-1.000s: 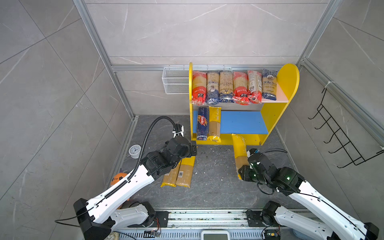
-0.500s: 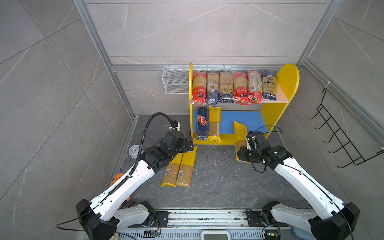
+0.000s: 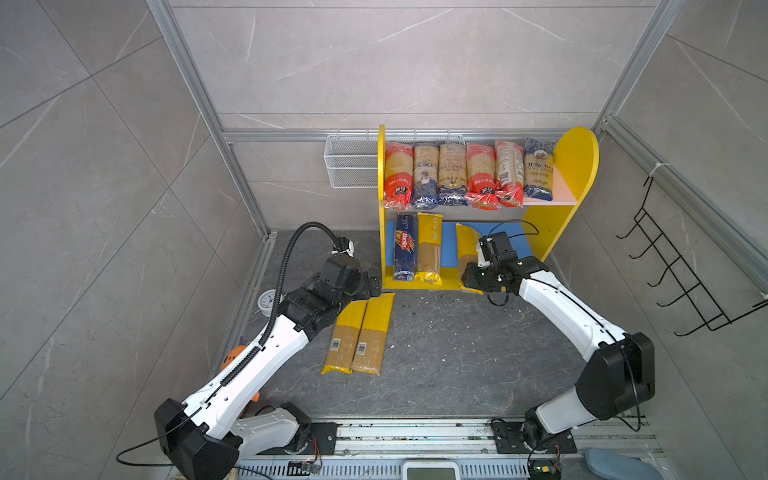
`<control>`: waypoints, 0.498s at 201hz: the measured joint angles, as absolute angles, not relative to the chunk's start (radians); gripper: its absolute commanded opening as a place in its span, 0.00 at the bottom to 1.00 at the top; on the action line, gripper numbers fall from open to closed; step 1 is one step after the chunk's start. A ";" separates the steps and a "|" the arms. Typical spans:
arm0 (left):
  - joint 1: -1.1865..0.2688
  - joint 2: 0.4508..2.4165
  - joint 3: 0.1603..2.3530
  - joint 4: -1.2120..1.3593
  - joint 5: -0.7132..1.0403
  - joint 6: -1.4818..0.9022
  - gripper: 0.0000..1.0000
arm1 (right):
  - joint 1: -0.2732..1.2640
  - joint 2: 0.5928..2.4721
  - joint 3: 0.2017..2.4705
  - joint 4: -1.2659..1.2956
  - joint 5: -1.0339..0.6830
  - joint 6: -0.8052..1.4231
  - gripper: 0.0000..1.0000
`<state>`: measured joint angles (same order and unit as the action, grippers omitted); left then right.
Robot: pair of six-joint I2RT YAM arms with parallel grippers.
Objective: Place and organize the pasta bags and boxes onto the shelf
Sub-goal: 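Set the Pastatime packet upright beside the other Pastatime packet and release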
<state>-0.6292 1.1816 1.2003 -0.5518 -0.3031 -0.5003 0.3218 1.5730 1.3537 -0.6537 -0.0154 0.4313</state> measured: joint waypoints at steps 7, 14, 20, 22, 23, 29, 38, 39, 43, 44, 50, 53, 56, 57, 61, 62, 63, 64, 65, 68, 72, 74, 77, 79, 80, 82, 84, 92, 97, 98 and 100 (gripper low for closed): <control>-0.624 1.182 1.200 -0.552 -0.303 -0.500 1.00 | 0.320 1.594 1.372 -0.648 -0.023 0.426 0.00; -0.619 1.182 1.200 -0.552 -0.302 -0.500 1.00 | 0.319 1.613 1.388 -0.638 -0.030 0.424 0.00; -0.614 1.182 1.200 -0.551 -0.301 -0.499 1.00 | 0.318 1.626 1.398 -0.633 -0.035 0.421 0.00; -0.613 1.182 1.200 -0.551 -0.300 -0.499 1.00 | 0.318 1.631 1.402 -0.631 -0.037 0.421 0.00; -0.612 1.182 1.200 -0.551 -0.300 -0.499 1.00 | 0.318 1.632 1.404 -0.631 -0.038 0.421 0.00; -0.610 1.182 1.200 -0.551 -0.296 -0.497 1.00 | 0.318 1.646 1.417 -0.629 -0.043 0.421 0.00; -0.606 1.182 1.200 -0.551 -0.292 -0.495 1.00 | 0.318 1.664 1.433 -0.628 -0.047 0.420 0.00; -0.606 1.182 1.200 -0.551 -0.291 -0.495 1.00 | 0.318 1.665 1.434 -0.628 -0.048 0.420 0.00; -0.604 1.182 1.200 -0.551 -0.288 -0.494 1.00 | 0.318 1.673 1.440 -0.625 -0.051 0.421 0.00; -0.604 1.182 1.200 -0.551 -0.287 -0.494 1.00 | 0.318 1.675 1.441 -0.625 -0.052 0.420 0.00; -0.601 1.182 1.200 -0.551 -0.286 -0.493 1.00 | 0.318 1.684 1.448 -0.622 -0.054 0.418 0.00; -0.600 1.182 1.200 -0.551 -0.286 -0.493 1.00 | 0.318 1.689 1.453 -0.622 -0.055 0.417 0.00; -0.600 1.182 1.200 -0.551 -0.285 -0.493 1.00 | 0.318 1.694 1.457 -0.622 -0.057 0.417 0.00; -0.599 1.182 1.200 -0.551 -0.285 -0.493 1.00 | 0.318 1.695 1.459 -0.622 -0.057 0.417 0.00; -0.599 1.182 1.200 -0.551 -0.285 -0.493 1.00 | 0.318 1.699 1.462 -0.619 -0.058 0.417 0.00; -0.599 1.182 1.200 -0.551 -0.285 -0.493 1.00 | 0.318 1.701 1.463 -0.617 -0.058 0.417 0.00; -0.599 1.182 1.200 -0.551 -0.285 -0.493 1.00 | 0.318 1.702 1.464 -0.617 -0.058 0.417 0.00; -0.599 1.182 1.200 -0.551 -0.285 -0.493 1.00 | 0.318 1.703 1.465 -0.617 -0.058 0.417 0.00; -0.599 1.182 1.200 -0.551 -0.285 -0.493 1.00 | 0.318 1.705 1.466 -0.617 -0.058 0.416 0.00; -0.598 1.182 1.200 -0.551 -0.285 -0.493 1.00 | 0.318 1.709 1.470 -0.616 -0.059 0.416 0.00; -0.597 1.182 1.200 -0.551 -0.285 -0.493 1.00 | 0.318 1.714 1.475 -0.615 -0.059 0.416 0.00; -0.596 1.182 1.200 -0.551 -0.284 -0.493 1.00 | 0.318 1.717 1.479 -0.615 -0.060 0.416 0.00; -0.595 1.182 1.200 -0.551 -0.284 -0.493 1.00 | 0.318 1.721 1.483 -0.614 -0.061 0.416 0.00; -0.595 1.182 1.200 -0.551 -0.283 -0.493 1.00 | 0.318 1.724 1.486 -0.614 -0.062 0.416 0.00; -0.595 1.182 1.200 -0.551 -0.283 -0.493 1.00 | 0.318 1.725 1.487 -0.614 -0.062 0.416 0.00; -0.594 1.182 1.200 -0.551 -0.283 -0.493 1.00 | 0.318 1.728 1.491 -0.615 -0.062 0.416 0.00; -0.593 1.182 1.200 -0.551 -0.282 -0.493 1.00 | 0.318 1.730 1.493 -0.614 -0.062 0.416 0.00; -0.591 1.182 1.198 -0.551 -0.282 -0.493 1.00 | 0.318 1.740 1.501 -0.608 -0.065 0.416 0.00; -0.589 1.181 1.198 -0.551 -0.282 -0.493 1.00 | 0.318 1.745 1.506 -0.607 -0.068 0.417 0.00; -0.588 1.181 1.197 -0.551 -0.282 -0.493 1.00 | 0.318 1.746 1.508 -0.606 -0.069 0.417 0.00; -0.588 1.181 1.196 -0.551 -0.282 -0.493 1.00 | 0.318 1.747 1.509 -0.605 -0.070 0.417 0.00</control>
<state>-0.5880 1.1812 1.1965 -0.5510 -0.2821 -0.4927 0.3183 1.7473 1.5089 -0.6052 -0.0704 0.4168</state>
